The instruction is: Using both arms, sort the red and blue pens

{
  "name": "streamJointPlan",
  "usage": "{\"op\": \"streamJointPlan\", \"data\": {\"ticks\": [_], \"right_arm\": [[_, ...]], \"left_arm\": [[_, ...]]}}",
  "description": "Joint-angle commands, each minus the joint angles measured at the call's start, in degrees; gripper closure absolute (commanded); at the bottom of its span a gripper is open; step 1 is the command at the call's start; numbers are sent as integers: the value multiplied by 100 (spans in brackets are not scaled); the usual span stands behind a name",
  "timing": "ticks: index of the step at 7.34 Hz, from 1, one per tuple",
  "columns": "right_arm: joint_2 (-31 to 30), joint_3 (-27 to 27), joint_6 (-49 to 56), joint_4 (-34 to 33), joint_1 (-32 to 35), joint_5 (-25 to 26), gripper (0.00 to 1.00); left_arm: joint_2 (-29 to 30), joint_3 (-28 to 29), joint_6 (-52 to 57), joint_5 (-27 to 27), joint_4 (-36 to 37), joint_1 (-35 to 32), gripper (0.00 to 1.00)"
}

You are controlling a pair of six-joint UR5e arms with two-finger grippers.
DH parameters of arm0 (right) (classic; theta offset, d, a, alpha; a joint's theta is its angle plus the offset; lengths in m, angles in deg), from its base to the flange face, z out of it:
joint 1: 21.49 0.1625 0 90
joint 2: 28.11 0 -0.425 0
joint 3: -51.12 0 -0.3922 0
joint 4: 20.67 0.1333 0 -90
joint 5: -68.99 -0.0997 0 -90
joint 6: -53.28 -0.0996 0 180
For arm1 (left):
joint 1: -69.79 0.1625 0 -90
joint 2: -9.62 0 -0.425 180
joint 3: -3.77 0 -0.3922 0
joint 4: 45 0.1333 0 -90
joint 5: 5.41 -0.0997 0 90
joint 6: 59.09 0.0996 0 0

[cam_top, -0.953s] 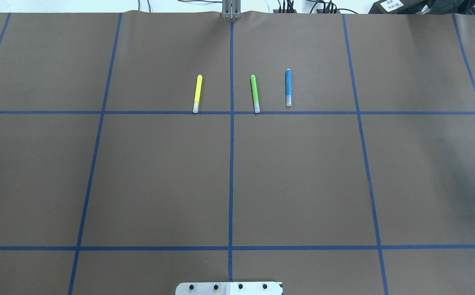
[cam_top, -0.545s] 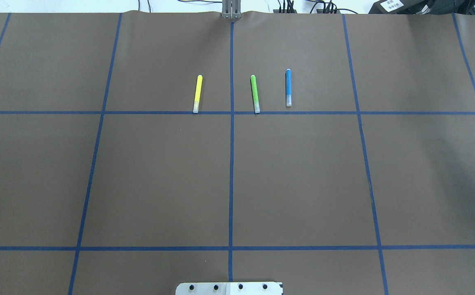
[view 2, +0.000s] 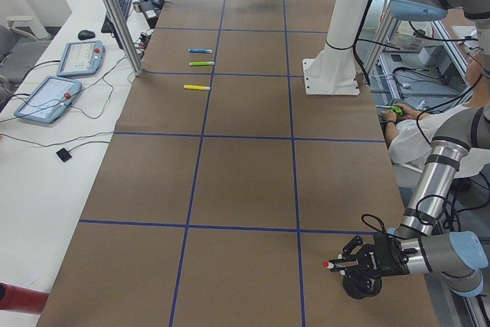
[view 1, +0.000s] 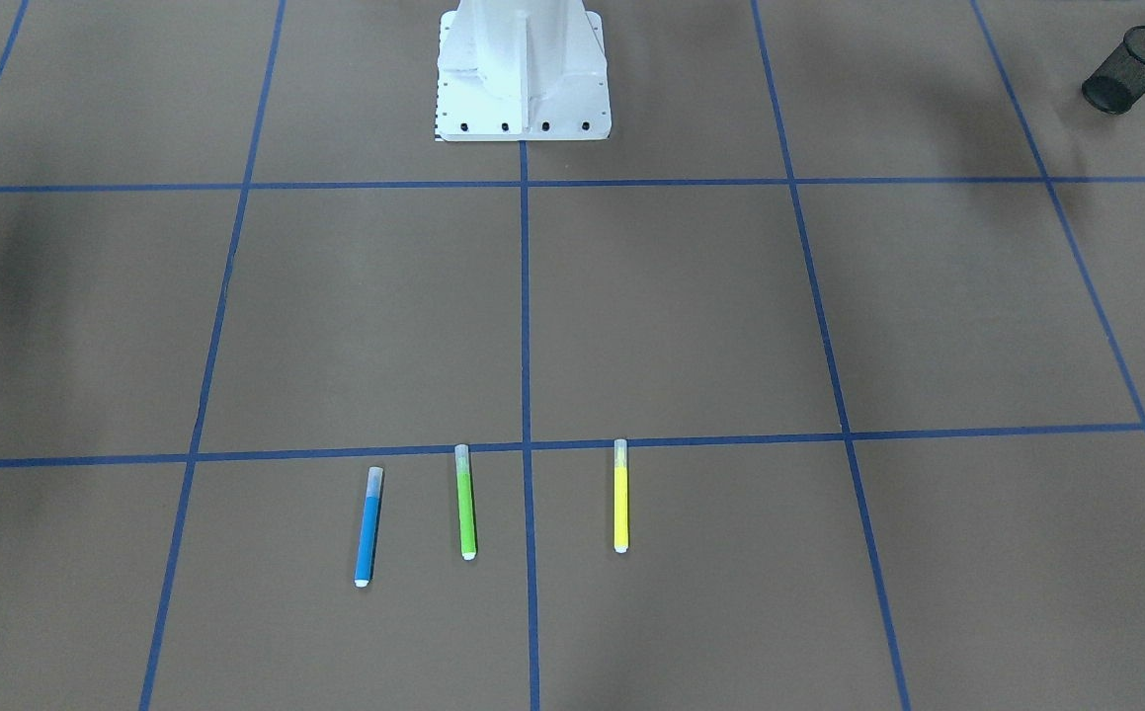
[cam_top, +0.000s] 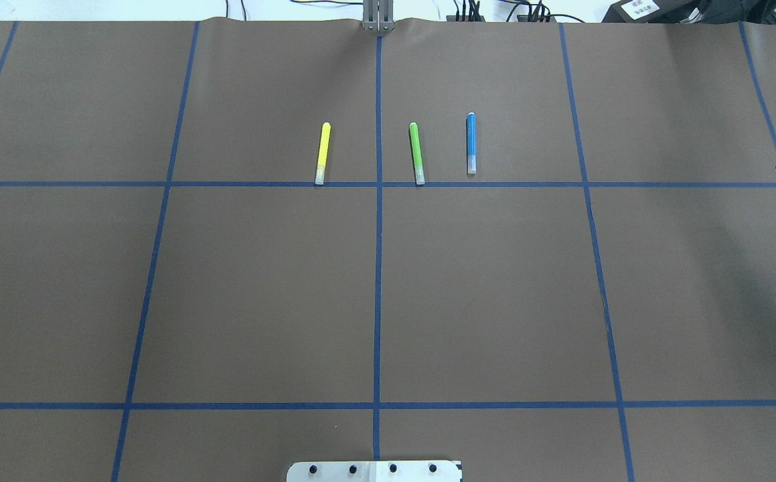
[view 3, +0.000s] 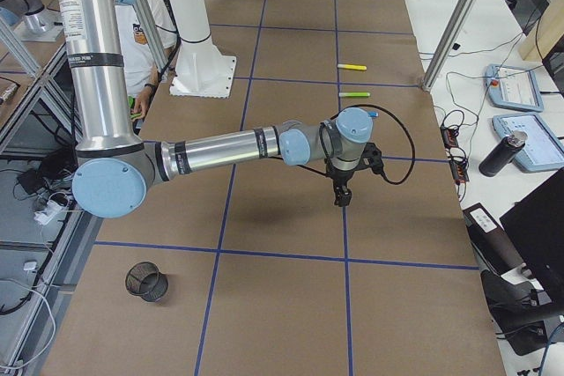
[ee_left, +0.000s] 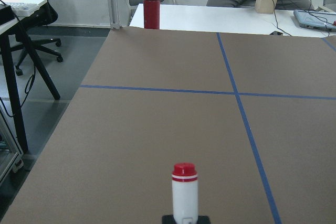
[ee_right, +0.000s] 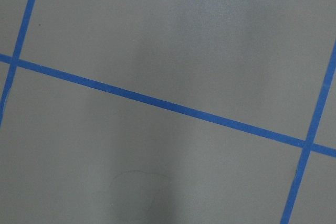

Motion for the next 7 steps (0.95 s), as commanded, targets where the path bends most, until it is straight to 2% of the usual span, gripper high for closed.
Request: {"op": "streamJointPlan", "data": {"ticks": [1,5,7], "right_arm": [[2,-7,-11,-3,-18,0,0],[-6,19,-116,-3,-18,-8,0],[-15,19,-125,-3,-27,-17,0]], "left_arm": [[-85,106,211,135,39,-359,100],[-139,28,202,171,162,-432,100],[-147,-611,210,258,940,-432,100]]}}
